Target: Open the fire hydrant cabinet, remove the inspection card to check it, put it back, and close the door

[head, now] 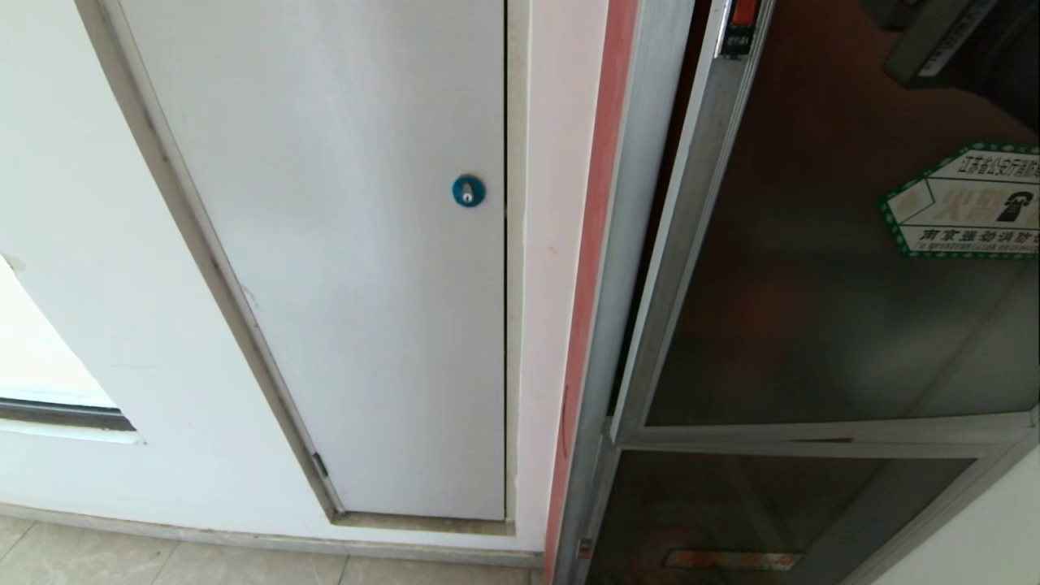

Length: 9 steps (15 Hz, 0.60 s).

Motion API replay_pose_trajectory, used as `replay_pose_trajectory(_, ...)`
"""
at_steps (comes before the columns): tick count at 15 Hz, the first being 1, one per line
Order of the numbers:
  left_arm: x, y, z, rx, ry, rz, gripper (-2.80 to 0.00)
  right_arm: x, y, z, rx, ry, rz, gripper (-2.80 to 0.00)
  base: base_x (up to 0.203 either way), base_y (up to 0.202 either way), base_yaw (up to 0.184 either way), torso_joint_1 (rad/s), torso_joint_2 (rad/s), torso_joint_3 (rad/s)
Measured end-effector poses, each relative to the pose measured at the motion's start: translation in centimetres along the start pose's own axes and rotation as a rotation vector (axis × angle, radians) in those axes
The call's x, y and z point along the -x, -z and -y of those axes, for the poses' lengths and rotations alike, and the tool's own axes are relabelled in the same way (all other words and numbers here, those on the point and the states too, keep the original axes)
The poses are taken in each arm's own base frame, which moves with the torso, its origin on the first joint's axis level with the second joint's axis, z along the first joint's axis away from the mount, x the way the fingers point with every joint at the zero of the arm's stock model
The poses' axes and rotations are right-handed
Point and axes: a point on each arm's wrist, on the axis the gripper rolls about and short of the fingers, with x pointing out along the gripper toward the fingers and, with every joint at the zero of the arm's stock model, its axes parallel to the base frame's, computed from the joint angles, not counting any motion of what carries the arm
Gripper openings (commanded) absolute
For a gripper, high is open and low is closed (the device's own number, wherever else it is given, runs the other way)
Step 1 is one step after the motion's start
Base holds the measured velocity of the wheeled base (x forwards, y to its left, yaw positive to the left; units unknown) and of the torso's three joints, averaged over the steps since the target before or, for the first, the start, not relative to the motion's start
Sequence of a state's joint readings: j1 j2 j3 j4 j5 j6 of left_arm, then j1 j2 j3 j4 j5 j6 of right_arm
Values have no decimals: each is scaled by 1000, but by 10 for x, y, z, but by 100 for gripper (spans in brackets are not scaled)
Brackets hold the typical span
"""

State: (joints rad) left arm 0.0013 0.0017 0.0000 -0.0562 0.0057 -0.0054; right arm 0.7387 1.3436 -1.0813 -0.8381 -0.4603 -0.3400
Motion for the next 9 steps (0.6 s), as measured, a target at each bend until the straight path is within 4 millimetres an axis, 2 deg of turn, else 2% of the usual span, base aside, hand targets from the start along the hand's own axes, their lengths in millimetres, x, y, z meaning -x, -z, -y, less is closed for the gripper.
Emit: replay_pose_trajectory(9,0,0,0,0,0,0,-280,41,-17,32,16,120,5,-280,0,0,0,0,0,0)
